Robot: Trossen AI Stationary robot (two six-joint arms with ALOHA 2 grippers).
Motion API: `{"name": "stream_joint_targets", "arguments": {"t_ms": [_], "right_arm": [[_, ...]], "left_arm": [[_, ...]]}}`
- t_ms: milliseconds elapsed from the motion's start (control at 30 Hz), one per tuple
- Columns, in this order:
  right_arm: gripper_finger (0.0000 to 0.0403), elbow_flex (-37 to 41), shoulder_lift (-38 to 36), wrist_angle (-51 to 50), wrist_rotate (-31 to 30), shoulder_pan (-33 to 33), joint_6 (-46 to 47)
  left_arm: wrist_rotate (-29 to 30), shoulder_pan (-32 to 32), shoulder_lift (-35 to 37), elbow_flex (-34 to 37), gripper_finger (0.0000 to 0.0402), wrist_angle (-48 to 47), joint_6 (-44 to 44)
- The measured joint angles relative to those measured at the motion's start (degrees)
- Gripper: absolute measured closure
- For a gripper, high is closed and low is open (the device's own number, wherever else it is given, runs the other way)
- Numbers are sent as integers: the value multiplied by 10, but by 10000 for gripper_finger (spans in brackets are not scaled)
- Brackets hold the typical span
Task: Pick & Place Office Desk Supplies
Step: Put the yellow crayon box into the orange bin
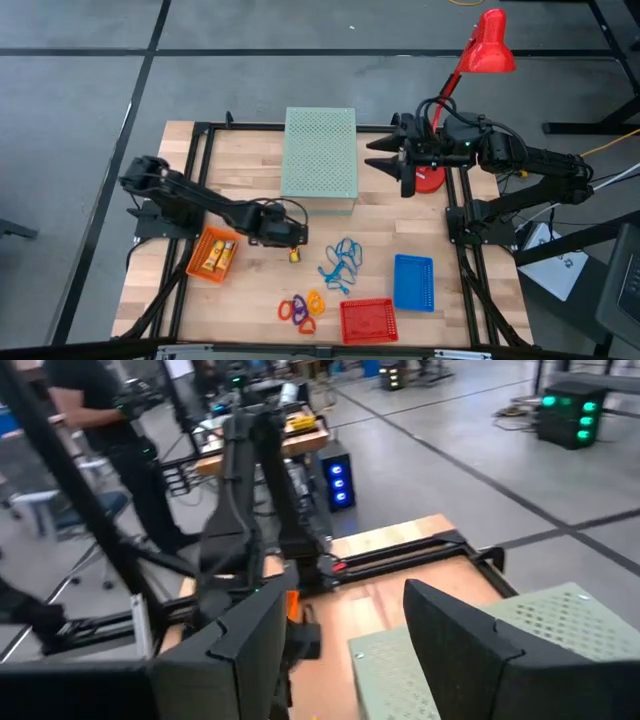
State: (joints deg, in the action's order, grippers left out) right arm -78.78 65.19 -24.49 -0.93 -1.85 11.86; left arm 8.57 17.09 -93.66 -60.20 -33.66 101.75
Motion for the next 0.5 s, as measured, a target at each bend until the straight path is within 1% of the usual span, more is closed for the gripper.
{"name": "stream_joint_targets", "arguments": {"t_ms": [167, 233, 367, 500], "right_arm": [[197, 0, 0, 0, 30, 0, -9], [197, 0, 0, 0, 35, 0, -14], [197, 0, 0, -1, 50, 0, -19], [197, 0, 0, -1, 68, 0, -21]], "left_arm": [[-57, -21, -67, -43, 214, -9, -10], [-68, -26, -89, -59, 214, -14, -15], [-93, -34, -123, -86, 214, -33, -22], [-122, -35, -145, -93, 214, -37, -27]]}}
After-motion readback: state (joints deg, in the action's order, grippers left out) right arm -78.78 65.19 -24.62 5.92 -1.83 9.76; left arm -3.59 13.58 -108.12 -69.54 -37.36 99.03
